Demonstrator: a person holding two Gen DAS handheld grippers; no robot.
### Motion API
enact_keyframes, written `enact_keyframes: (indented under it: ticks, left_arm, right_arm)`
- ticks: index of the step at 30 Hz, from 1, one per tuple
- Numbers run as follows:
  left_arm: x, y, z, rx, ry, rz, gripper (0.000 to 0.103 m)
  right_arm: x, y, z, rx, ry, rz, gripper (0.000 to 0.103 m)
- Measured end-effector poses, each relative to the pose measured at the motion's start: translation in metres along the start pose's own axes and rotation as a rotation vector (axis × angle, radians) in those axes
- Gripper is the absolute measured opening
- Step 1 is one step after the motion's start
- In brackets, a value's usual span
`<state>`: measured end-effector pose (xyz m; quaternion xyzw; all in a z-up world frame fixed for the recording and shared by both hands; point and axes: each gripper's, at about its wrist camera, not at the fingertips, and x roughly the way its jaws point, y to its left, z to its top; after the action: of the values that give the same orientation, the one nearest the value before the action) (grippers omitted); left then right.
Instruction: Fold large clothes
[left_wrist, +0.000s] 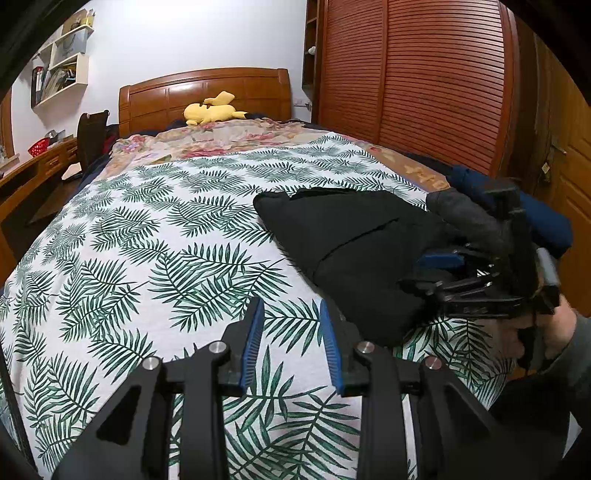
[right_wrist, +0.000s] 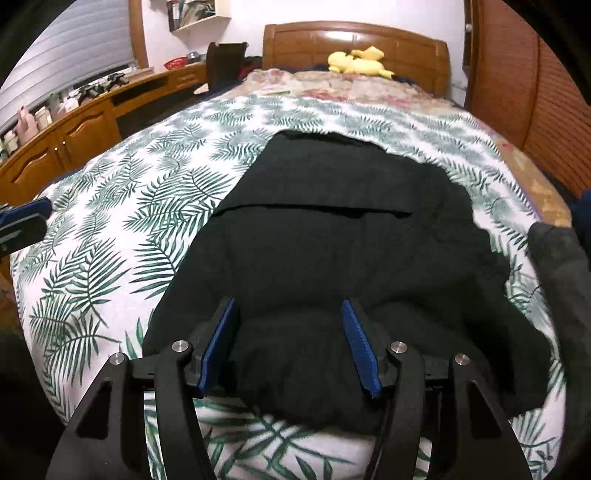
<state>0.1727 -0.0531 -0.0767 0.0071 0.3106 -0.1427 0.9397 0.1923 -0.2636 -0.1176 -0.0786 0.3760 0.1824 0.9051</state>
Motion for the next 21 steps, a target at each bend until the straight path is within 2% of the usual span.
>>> enact_keyframes:
  ticks: [4,8,11,16,21]
  left_arm:
    - [0.001,0.002,0.000,-0.007,0.000,-0.003,0.029]
    - [0.001,0.000,0.001,-0.006,-0.006,-0.007,0.029]
    - [0.004,-0.004,0.001,-0.002,-0.002,-0.010,0.029]
    - [0.010,-0.013,0.002,0.010,0.005,-0.018,0.029]
    - [0.019,-0.021,0.003,0.027,0.014,-0.018,0.029]
  right_arm:
    - [-0.029,-0.007,-0.003,0.008,-0.047,-0.021,0.059]
    - [-0.056,-0.029,-0.015,0.029,-0.087,-0.118,0.059]
    - [-0.070,-0.049,-0.029,0.067,-0.096,-0.153,0.060]
    - [-0.080,-0.066,-0.051,0.121,-0.074,-0.145,0.059]
    - [-0.062,-0.084,-0.063,0.189,-0.038,-0.129,0.059]
